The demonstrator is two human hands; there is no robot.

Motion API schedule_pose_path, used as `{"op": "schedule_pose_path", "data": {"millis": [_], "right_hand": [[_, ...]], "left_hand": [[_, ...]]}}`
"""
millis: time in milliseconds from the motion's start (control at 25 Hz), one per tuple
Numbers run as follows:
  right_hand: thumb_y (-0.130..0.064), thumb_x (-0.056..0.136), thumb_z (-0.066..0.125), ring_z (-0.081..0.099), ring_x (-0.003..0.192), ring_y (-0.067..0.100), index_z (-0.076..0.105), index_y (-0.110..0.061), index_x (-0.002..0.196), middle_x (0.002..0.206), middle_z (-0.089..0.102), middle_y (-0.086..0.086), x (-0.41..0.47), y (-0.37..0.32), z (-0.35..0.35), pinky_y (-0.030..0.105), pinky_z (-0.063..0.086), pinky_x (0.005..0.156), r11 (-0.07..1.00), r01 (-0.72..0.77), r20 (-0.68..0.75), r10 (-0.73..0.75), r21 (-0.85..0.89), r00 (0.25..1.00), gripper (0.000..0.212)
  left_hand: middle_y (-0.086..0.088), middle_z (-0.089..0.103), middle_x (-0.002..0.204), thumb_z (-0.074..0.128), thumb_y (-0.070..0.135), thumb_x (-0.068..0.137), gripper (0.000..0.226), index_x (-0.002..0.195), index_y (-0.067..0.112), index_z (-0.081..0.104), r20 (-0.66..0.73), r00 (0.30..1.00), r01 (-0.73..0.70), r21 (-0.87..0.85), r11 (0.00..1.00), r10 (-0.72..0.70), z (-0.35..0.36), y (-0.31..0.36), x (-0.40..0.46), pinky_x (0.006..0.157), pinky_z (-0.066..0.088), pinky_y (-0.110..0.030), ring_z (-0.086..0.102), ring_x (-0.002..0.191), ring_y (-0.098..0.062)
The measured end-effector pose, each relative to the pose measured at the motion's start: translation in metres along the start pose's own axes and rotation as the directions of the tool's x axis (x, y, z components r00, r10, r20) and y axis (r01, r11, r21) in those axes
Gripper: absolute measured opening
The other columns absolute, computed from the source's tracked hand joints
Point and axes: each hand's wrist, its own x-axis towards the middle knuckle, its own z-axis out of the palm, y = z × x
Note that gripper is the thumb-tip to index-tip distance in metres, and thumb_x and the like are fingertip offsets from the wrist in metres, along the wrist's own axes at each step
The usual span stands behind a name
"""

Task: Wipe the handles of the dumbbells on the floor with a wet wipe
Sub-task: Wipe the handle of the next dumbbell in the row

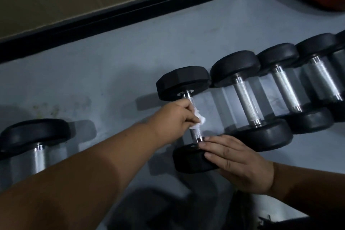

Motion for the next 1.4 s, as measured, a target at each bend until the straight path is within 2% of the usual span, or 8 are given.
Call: {"op": "schedule_pose_path", "data": {"millis": [280, 440, 640, 840, 960, 1080, 1280, 1400], "right_hand": [[-0.001, 0.086, 0.068, 0.045, 0.139, 0.040, 0.048, -0.003, 0.139, 0.149, 0.050, 0.019, 0.004, 0.003, 0.009, 0.057, 0.045, 0.099, 0.999, 0.016, -0.018, -0.015, 0.039, 1.000, 0.056], [-0.006, 0.095, 0.062, 0.044, 0.140, 0.039, 0.047, -0.004, 0.141, 0.150, 0.048, 0.018, 0.002, 0.003, 0.009, 0.056, 0.044, 0.102, 0.999, 0.018, -0.058, -0.016, 0.047, 0.998, 0.049], [-0.009, 0.097, 0.063, 0.044, 0.141, 0.036, 0.046, -0.006, 0.142, 0.152, 0.047, 0.015, 0.000, 0.003, 0.007, 0.054, 0.044, 0.101, 0.998, 0.021, -0.079, -0.017, 0.057, 0.997, 0.048], [-0.010, 0.097, 0.065, 0.042, 0.143, 0.035, 0.046, -0.008, 0.143, 0.154, 0.046, 0.013, -0.002, 0.004, 0.008, 0.053, 0.045, 0.100, 0.998, 0.028, -0.089, -0.023, 0.051, 0.996, 0.050], [-0.008, 0.096, 0.065, 0.043, 0.142, 0.034, 0.050, -0.006, 0.142, 0.153, 0.047, 0.013, -0.001, 0.005, 0.007, 0.053, 0.045, 0.099, 0.998, 0.029, -0.090, -0.024, 0.060, 0.996, 0.048], [0.000, 0.089, 0.072, 0.045, 0.141, 0.034, 0.058, -0.002, 0.138, 0.152, 0.048, 0.013, -0.001, 0.004, 0.008, 0.053, 0.046, 0.098, 0.998, 0.021, -0.083, -0.016, 0.063, 0.996, 0.051], [-0.001, 0.091, 0.069, 0.045, 0.141, 0.033, 0.060, -0.002, 0.136, 0.152, 0.048, 0.011, -0.001, 0.005, 0.008, 0.052, 0.046, 0.098, 0.998, 0.023, -0.091, -0.017, 0.065, 0.996, 0.046], [0.000, 0.090, 0.071, 0.046, 0.140, 0.033, 0.061, -0.001, 0.134, 0.151, 0.050, 0.012, 0.000, 0.004, 0.008, 0.052, 0.046, 0.098, 0.997, 0.022, -0.094, -0.016, 0.069, 0.995, 0.045]], "left_hand": [[0.002, 0.059, 0.094, 0.072, 0.014, 0.082, 0.015, 0.095, 0.017, 0.077, 0.169, 0.976, -0.163, 0.135, 0.977, 0.139, 0.011, 0.007, -0.021, 0.077, 0.050, -0.027, 0.057, 0.088, -0.014], [0.007, 0.058, 0.095, 0.073, 0.017, 0.084, 0.015, 0.097, 0.022, 0.078, 0.207, 0.974, -0.131, 0.171, 0.977, 0.094, 0.007, 0.011, -0.012, 0.076, 0.048, -0.023, 0.057, 0.086, -0.008], [0.013, 0.056, 0.090, 0.078, 0.014, 0.081, 0.013, 0.093, 0.019, 0.079, -0.021, 0.996, 0.092, 0.066, 0.994, -0.091, 0.011, 0.014, -0.013, 0.080, 0.042, -0.010, 0.057, 0.084, -0.001], [0.009, 0.059, 0.091, 0.076, 0.011, 0.080, 0.009, 0.088, 0.015, 0.078, 0.143, 0.990, -0.016, 0.117, 0.993, -0.001, 0.015, 0.022, -0.023, 0.078, 0.051, -0.024, 0.059, 0.085, -0.006], [0.007, 0.060, 0.093, 0.074, 0.012, 0.080, 0.013, 0.091, 0.018, 0.079, 0.223, 0.971, -0.120, 0.172, 0.978, 0.080, 0.007, 0.017, -0.012, 0.076, 0.049, -0.021, 0.058, 0.084, -0.006], [0.007, 0.061, 0.092, 0.074, 0.014, 0.082, 0.012, 0.092, 0.019, 0.079, 0.176, 0.981, -0.109, 0.150, 0.983, 0.082, 0.003, 0.013, -0.005, 0.077, 0.047, -0.016, 0.061, 0.083, -0.008], [0.009, 0.058, 0.091, 0.078, 0.010, 0.080, 0.014, 0.093, 0.015, 0.080, -0.061, 0.991, 0.126, 0.106, 0.986, -0.120, -0.006, 0.003, 0.015, 0.082, 0.038, -0.003, 0.060, 0.085, -0.006], [0.009, 0.060, 0.093, 0.078, 0.009, 0.080, 0.016, 0.094, 0.017, 0.080, -0.072, 0.995, 0.082, 0.097, 0.992, -0.075, -0.002, 0.004, 0.008, 0.084, 0.040, -0.006, 0.059, 0.087, -0.003]]}}
